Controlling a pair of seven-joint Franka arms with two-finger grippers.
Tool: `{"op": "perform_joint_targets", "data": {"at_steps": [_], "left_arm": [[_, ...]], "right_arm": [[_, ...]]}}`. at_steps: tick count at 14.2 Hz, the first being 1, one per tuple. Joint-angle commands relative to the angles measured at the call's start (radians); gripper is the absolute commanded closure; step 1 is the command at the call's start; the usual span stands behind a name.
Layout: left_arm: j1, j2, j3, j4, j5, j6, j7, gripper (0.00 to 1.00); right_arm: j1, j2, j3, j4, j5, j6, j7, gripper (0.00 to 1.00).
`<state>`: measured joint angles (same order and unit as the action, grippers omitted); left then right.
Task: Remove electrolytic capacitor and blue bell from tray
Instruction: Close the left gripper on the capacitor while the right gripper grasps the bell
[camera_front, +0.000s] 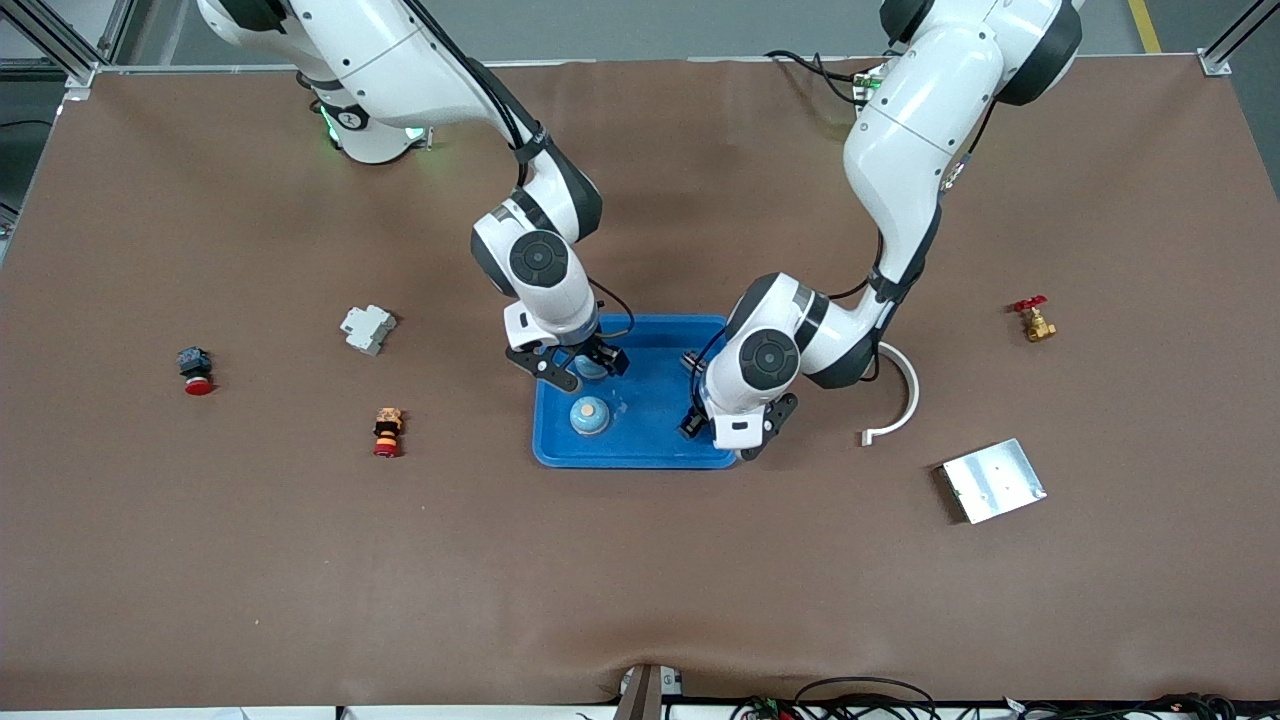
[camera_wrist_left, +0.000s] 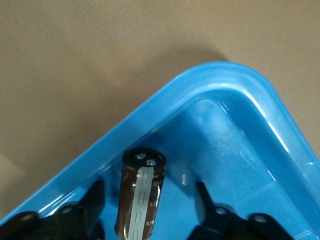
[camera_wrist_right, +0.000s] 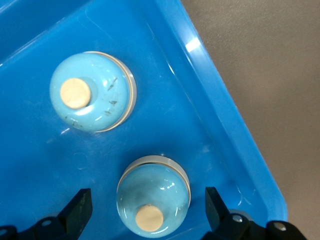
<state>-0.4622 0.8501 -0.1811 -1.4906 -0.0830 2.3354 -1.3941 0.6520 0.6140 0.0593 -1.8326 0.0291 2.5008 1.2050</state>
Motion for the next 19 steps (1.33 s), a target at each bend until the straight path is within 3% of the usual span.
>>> {"op": "perform_joint_targets", "data": {"at_steps": [1,3,5,12,16,17,19], "left_arm": [[-0.012,0.012,0.011,0.023,0.028,0.010,-0.031,0.70],[-0.013,0.010,0.011,0.024,0.028,0.016,-0.031,0.87],[-0.015,0.007,0.015,0.024,0.029,0.016,-0.028,0.94],[-0.030,-0.051,0.025,0.024,0.046,-0.001,-0.025,0.93],[-0.018,-0.101,0.020,0.023,0.106,-0.123,-0.013,0.93],[-0.016,-0.120,0.022,0.021,0.107,-0.170,0.018,0.93],[0.014,-0.169,0.018,0.004,0.108,-0.299,0.224,0.91]], "right_arm": [[0.018,0.016,-0.012,0.019,-0.023,0.001,0.025,0.00],[0.020,0.020,-0.012,0.019,-0.023,0.003,0.025,0.00],[0.021,0.026,-0.012,0.019,-0.025,0.003,0.025,0.00],[0.041,0.038,-0.012,0.019,-0.021,0.001,0.033,0.00],[0.040,0.036,-0.012,0.027,-0.025,0.001,0.036,0.00],[0.038,0.036,-0.012,0.032,-0.026,0.001,0.036,0.03],[0.038,0.036,-0.012,0.035,-0.032,0.001,0.034,0.25]]}}
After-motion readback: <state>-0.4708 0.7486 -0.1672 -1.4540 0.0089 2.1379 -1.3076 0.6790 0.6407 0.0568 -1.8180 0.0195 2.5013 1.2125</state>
